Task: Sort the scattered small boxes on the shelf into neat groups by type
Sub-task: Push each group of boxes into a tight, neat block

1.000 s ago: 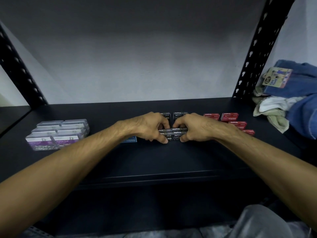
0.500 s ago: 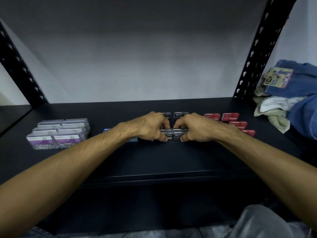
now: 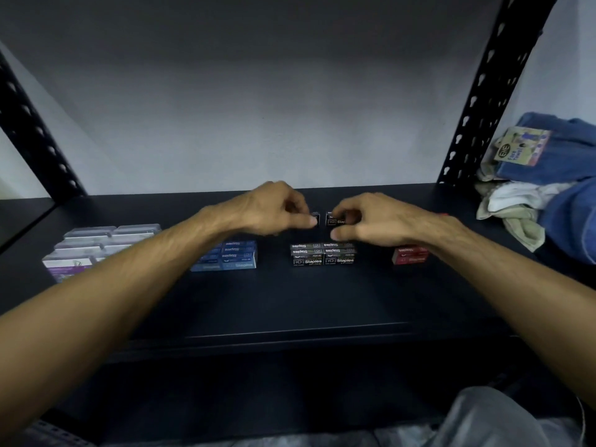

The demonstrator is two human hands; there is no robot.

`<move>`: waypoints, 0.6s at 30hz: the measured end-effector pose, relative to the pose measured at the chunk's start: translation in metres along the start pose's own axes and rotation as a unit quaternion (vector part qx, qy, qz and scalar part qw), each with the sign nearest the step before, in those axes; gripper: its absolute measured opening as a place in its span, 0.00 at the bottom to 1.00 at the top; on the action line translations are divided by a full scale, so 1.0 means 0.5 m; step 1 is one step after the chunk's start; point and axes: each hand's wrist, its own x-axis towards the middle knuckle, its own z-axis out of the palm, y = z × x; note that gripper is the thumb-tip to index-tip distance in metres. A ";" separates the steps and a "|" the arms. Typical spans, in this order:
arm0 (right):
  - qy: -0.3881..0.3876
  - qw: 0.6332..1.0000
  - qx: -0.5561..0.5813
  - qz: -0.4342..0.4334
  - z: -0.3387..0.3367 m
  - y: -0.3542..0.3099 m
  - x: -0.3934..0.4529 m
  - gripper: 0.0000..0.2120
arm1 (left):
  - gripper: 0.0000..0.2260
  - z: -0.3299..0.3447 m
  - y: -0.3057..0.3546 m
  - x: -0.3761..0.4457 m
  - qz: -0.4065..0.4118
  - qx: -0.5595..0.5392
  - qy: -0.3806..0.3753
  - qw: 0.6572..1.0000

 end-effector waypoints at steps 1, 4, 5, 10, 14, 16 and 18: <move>0.014 1.000 0.003 0.003 -0.005 0.004 0.007 0.25 | 0.11 -0.007 -0.005 0.009 -0.001 -0.011 0.011 1.000; 0.055 0.998 -0.016 0.002 -0.008 0.017 0.036 0.23 | 0.10 -0.009 -0.022 0.041 -0.018 -0.028 0.023 0.999; 0.062 0.998 -0.021 0.000 -0.007 0.018 0.045 0.23 | 0.11 -0.005 -0.028 0.051 -0.025 -0.032 0.021 0.999; 0.054 0.997 -0.057 -0.008 0.011 0.021 0.081 0.23 | 0.15 0.023 -0.043 0.087 -0.036 -0.025 -0.007 0.999; 0.044 0.996 -0.073 -0.008 0.024 0.034 0.103 0.22 | 0.10 0.035 -0.047 0.093 -0.041 -0.018 -0.021 0.999; 0.039 0.997 -0.066 -0.003 0.030 0.041 0.111 0.20 | 0.08 0.039 -0.052 0.095 -0.043 -0.022 -0.017 0.999; 0.039 0.998 -0.053 -0.004 0.037 0.045 0.116 0.17 | 0.07 0.042 -0.056 0.099 -0.043 -0.030 -0.011 0.999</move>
